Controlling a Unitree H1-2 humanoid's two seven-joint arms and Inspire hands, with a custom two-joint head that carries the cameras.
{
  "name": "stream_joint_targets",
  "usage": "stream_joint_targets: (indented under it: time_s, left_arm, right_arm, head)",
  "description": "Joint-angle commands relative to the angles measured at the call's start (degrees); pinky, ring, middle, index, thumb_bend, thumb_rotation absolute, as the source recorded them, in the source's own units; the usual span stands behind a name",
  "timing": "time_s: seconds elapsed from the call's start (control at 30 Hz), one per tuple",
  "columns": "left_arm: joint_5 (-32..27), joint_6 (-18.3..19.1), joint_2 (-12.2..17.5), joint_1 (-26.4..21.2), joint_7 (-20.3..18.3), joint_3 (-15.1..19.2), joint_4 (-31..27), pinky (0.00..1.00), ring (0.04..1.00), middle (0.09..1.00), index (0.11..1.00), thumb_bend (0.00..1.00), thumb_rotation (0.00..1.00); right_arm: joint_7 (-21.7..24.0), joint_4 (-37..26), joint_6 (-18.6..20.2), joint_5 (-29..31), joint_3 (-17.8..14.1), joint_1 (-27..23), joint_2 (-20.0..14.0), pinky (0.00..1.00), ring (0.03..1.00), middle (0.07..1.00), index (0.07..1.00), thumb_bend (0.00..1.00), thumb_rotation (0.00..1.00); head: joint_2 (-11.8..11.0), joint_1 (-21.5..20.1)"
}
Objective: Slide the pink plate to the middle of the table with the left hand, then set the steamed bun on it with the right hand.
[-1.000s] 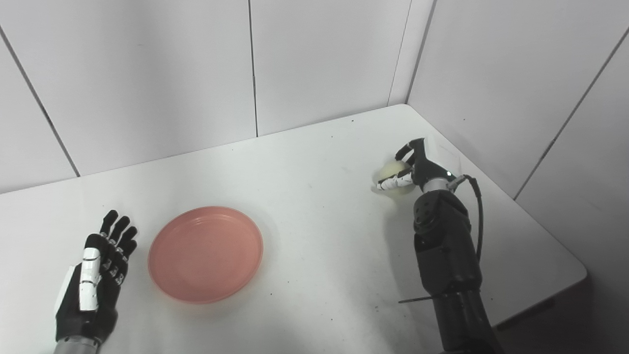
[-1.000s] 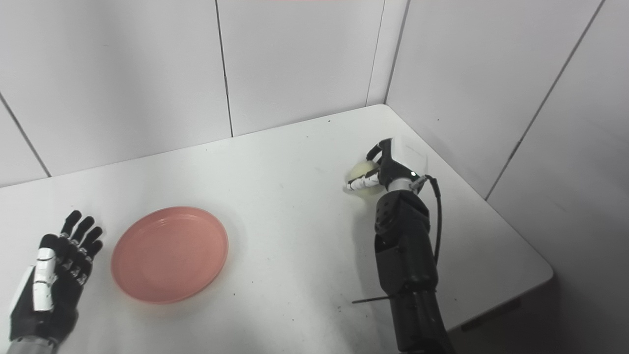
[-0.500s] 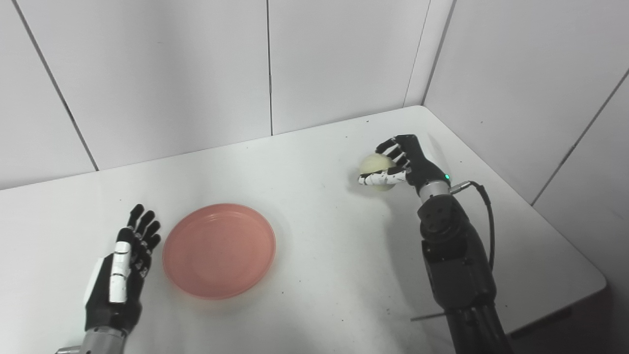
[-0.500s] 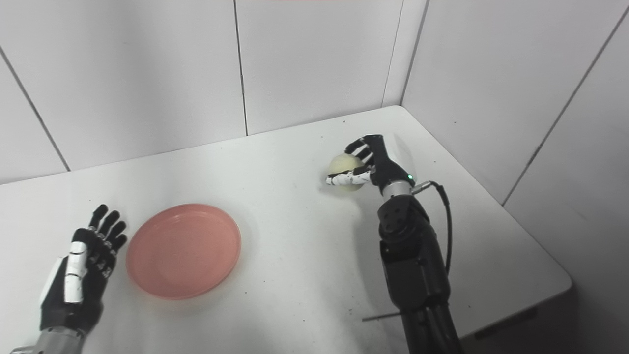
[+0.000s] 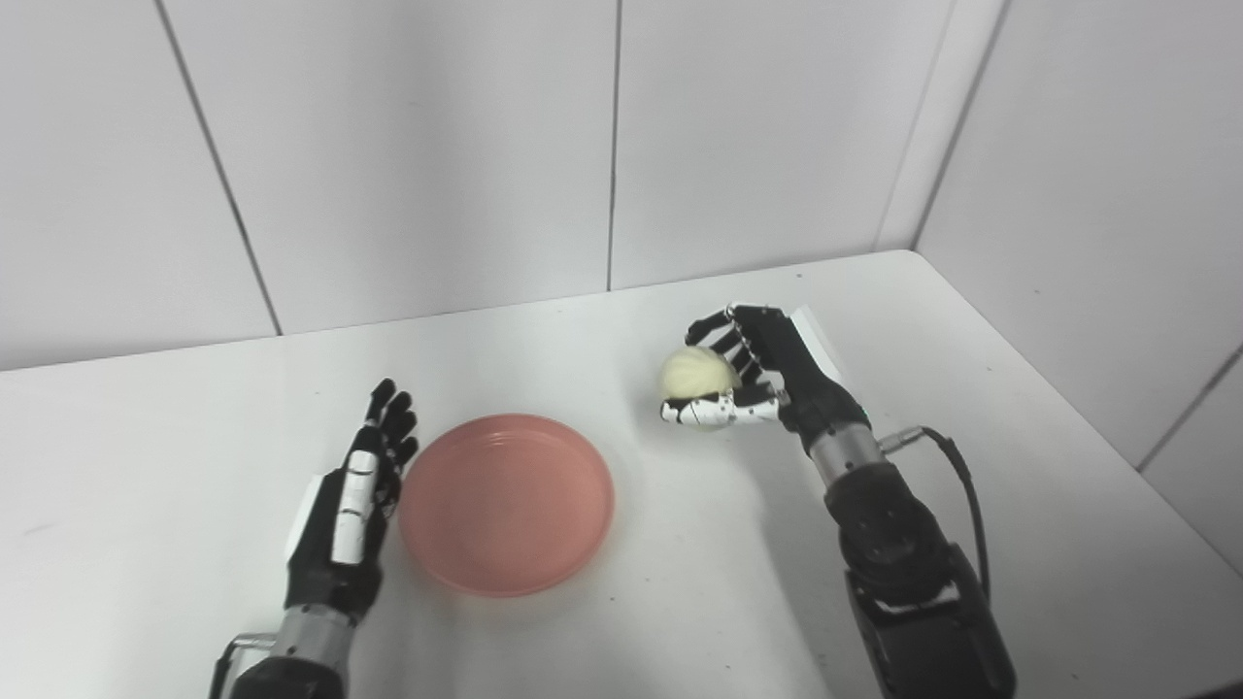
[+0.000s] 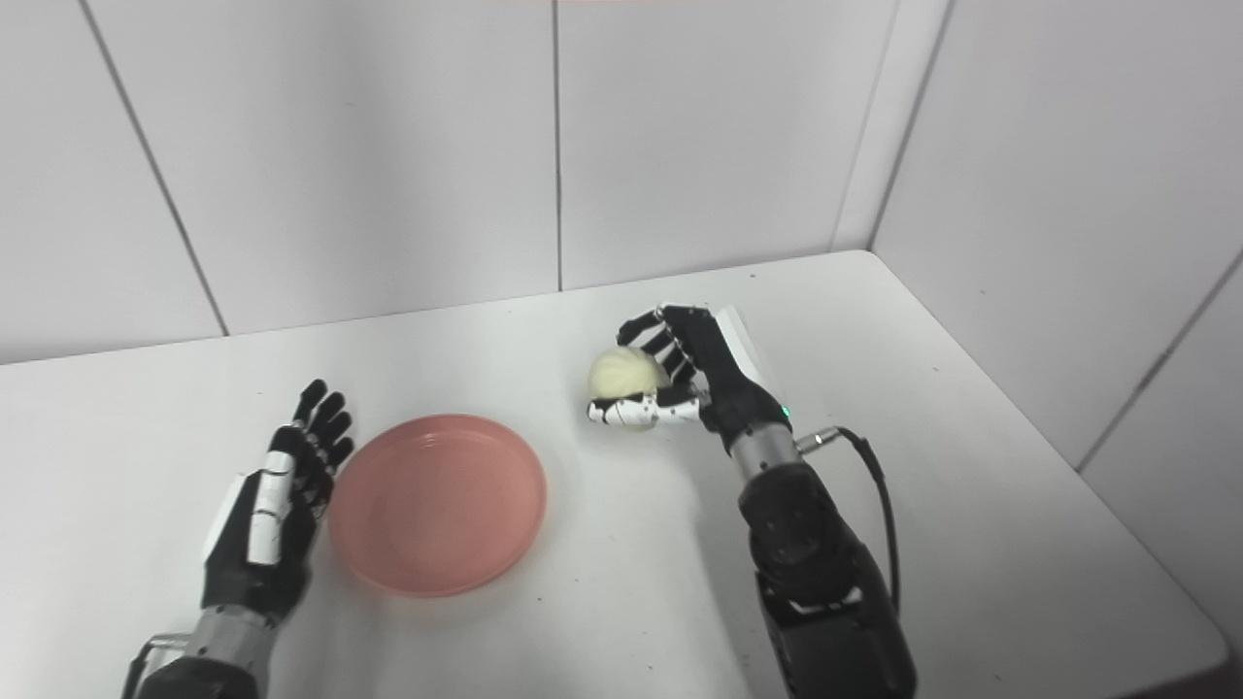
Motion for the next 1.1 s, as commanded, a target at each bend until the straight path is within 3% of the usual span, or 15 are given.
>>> stream_joint_targets:
  time_s: [0.0,0.2,0.3,0.47,0.67,0.8,1.07]
  left_arm:
    - [-0.22,-2.33,-1.74,1.57,0.46,-0.41,3.15,1.0,0.999,1.0,0.978,0.61,1.0]
    - [1.52,-4.12,-2.48,1.29,1.58,-0.92,4.04,1.0,0.996,0.999,0.983,0.59,1.0]
    - [3.44,-5.34,-2.58,1.32,2.62,-1.36,4.05,0.99,0.975,0.981,0.97,0.58,1.0]
    - [5.03,-4.72,-2.67,1.6,3.38,-2.05,2.82,0.98,0.963,0.97,0.963,0.59,1.0]
    - [4.56,-3.64,-3.14,1.61,3.28,-2.18,1.91,0.98,0.956,0.966,0.959,0.59,1.0]
    - [4.32,-3.51,-3.34,1.77,3.28,-2.09,1.47,0.98,0.95,0.964,0.957,0.59,1.0]
    - [4.44,-2.61,-3.26,2.2,2.93,-2.12,0.0,0.97,0.952,0.965,0.96,0.61,1.0]
  right_arm:
    - [-0.92,-2.45,-4.07,0.93,1.29,-1.03,-0.37,0.22,0.272,0.427,0.514,0.51,0.0]
    - [1.52,-6.2,-5.35,0.07,8.03,-0.57,-0.56,0.2,0.248,0.395,0.512,0.51,0.0]
    - [1.26,-4.63,-7.72,1.21,9.98,-0.26,-0.11,0.21,0.258,0.4,0.509,0.51,0.0]
    - [0.6,-1.94,-10.32,0.06,12.19,-0.08,0.44,0.18,0.235,0.396,0.504,0.51,0.0]
    - [1.16,0.88,-11.09,-0.45,14.44,-0.21,0.56,0.2,0.254,0.412,0.506,0.51,0.0]
    - [0.18,2.29,-11.86,-2.66,16.54,0.22,0.92,0.15,0.223,0.411,0.509,0.51,0.0]
    - [-4.17,7.19,-17.84,-6.07,18.21,0.95,1.36,0.2,0.265,0.401,0.496,0.51,0.0]
  head:
    - [0.04,0.02]
    - [1.61,2.66]
    - [2.8,3.84]
    - [4.6,4.85]
    - [6.0,6.19]
    - [6.56,6.1]
    - [7.45,5.94]
